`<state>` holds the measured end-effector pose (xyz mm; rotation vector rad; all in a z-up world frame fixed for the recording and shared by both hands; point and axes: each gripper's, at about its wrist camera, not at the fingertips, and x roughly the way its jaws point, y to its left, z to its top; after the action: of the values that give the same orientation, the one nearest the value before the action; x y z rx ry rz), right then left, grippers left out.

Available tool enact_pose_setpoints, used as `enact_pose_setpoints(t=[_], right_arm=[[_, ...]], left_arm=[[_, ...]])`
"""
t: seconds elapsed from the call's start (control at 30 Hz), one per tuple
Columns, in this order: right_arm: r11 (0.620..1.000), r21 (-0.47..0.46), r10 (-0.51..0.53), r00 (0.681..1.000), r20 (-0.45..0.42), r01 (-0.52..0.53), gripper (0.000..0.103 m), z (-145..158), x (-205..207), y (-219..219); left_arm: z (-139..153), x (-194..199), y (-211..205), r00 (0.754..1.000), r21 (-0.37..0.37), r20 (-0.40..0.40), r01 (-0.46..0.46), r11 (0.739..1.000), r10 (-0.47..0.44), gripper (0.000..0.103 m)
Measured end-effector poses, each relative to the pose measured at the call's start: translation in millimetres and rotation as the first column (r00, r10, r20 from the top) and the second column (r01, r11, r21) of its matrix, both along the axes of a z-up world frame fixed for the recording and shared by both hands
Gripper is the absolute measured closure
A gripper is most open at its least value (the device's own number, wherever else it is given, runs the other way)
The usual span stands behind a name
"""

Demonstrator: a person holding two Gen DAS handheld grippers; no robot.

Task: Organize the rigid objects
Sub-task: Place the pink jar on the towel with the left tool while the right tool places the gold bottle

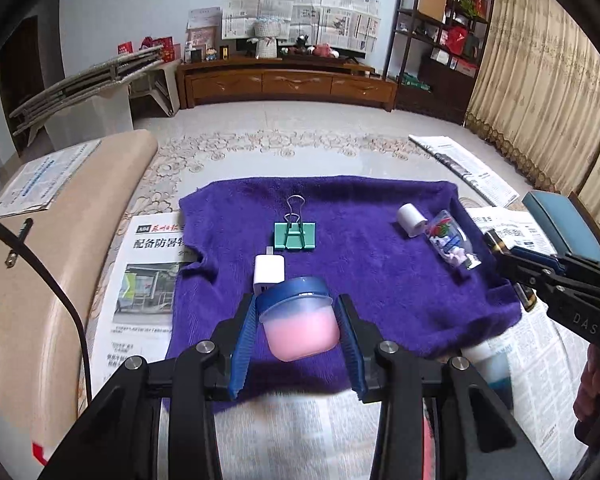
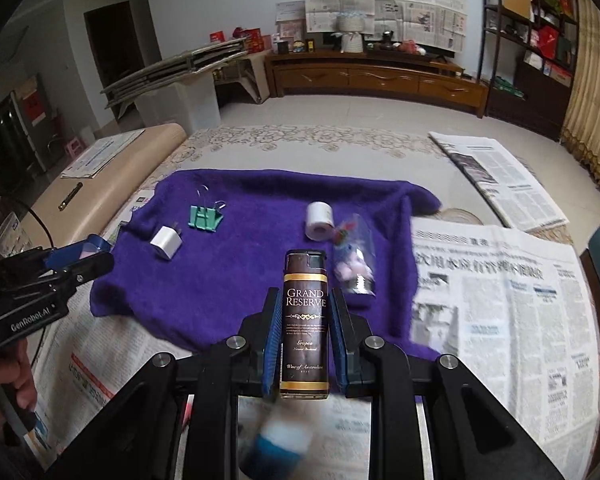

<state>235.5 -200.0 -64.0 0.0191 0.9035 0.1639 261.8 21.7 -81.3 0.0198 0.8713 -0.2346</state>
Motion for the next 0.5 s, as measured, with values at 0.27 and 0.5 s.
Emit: enact_pose_setpoints(t=[0.27,0.5], right_arm=[[0.998,-0.017,0.057,0.996,-0.071,-0.058,0.08,-26,40,21],[0.995,-0.053,0.076,0.987,-0.144,-0.085,0.08,-52,58,23]], left_arm=[[-28,27,-1,0.998,0.002,-0.06,0.013,1.0,-0.012,0.065],[-46,37,-6,0.994,0.03,-0.098,0.05,0.998,-0.047,0.065]])
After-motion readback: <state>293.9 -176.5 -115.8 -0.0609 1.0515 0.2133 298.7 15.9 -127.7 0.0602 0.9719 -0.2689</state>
